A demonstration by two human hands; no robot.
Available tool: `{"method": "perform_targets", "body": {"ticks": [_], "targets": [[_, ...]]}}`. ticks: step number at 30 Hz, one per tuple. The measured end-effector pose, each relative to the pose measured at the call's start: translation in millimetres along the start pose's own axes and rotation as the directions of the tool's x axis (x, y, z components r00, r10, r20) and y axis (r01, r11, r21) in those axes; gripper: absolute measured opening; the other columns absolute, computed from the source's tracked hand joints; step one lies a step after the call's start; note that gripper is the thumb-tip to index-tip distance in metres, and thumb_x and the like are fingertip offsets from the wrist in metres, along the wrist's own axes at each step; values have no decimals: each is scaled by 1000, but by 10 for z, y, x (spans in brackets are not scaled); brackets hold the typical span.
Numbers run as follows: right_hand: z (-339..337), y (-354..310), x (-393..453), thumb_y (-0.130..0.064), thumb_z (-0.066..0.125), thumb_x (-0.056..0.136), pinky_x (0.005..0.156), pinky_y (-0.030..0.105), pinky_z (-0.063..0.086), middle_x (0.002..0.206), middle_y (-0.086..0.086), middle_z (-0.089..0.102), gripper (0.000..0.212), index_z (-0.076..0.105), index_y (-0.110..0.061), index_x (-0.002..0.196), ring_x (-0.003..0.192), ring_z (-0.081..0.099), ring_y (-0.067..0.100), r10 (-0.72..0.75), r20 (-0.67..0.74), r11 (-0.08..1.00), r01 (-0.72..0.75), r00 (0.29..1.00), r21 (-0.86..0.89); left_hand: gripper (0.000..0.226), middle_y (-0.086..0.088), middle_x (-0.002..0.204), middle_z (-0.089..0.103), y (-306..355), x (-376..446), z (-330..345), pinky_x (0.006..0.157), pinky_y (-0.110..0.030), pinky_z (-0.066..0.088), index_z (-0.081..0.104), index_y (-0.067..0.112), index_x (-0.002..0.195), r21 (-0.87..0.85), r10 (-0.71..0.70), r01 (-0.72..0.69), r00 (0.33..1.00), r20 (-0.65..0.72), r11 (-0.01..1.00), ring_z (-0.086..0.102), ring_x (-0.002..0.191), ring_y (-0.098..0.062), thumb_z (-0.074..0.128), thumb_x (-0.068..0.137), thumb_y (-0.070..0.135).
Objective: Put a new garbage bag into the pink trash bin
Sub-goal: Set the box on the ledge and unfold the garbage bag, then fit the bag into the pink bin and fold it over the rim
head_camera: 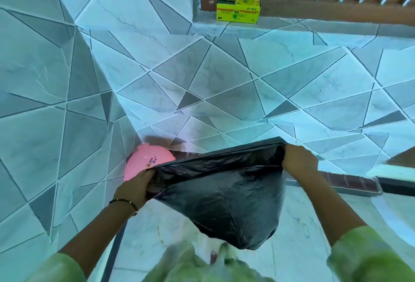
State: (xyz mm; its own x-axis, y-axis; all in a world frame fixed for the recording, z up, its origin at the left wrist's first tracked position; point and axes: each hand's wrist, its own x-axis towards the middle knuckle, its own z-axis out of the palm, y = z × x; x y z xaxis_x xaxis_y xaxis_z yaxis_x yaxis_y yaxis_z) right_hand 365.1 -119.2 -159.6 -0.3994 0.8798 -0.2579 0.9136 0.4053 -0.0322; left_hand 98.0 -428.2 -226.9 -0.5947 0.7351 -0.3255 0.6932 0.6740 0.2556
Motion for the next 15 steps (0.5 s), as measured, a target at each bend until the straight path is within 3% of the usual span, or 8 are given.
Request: {"method": "perform_targets", "body": {"ticks": [4, 7, 10, 15], "targets": [[128, -324, 26, -9, 46, 83, 71, 33, 41, 107, 12, 65, 23, 57, -13, 103, 99, 60, 33, -74, 24, 997, 75, 997, -13, 60, -6, 125, 59, -180, -17, 3, 84, -40, 52, 42, 28, 127, 7, -174, 173, 984, 42, 985, 63, 99, -35, 61, 75, 51], [161, -578, 73, -15, 44, 85, 71, 32, 41, 106, 12, 65, 23, 59, -15, 103, 99, 61, 33, -102, 14, 995, 102, 995, 3, 61, -7, 126, 58, -396, -35, -75, 88, -38, 49, 40, 27, 131, -4, -200, 201, 979, 31, 980, 60, 107, -33, 60, 78, 50], [134, -889, 142, -15, 46, 84, 72, 32, 43, 107, 12, 65, 25, 58, -16, 107, 100, 61, 33, -140, 20, 990, 141, 990, -28, 62, -7, 130, 55, -696, -2, -210, 94, -38, 48, 35, 28, 137, 13, -212, 211, 977, 25, 977, 57, 113, -31, 60, 80, 34], [32, -1414, 240, -12, 50, 80, 70, 31, 43, 94, 7, 62, 27, 56, -19, 106, 94, 62, 30, -161, 43, 982, 164, 986, -91, 60, -6, 125, 57, -1140, 120, -437, 89, -37, 50, 28, 32, 138, 47, -262, 261, 965, 4, 964, 59, 108, -29, 53, 83, 32]]}}
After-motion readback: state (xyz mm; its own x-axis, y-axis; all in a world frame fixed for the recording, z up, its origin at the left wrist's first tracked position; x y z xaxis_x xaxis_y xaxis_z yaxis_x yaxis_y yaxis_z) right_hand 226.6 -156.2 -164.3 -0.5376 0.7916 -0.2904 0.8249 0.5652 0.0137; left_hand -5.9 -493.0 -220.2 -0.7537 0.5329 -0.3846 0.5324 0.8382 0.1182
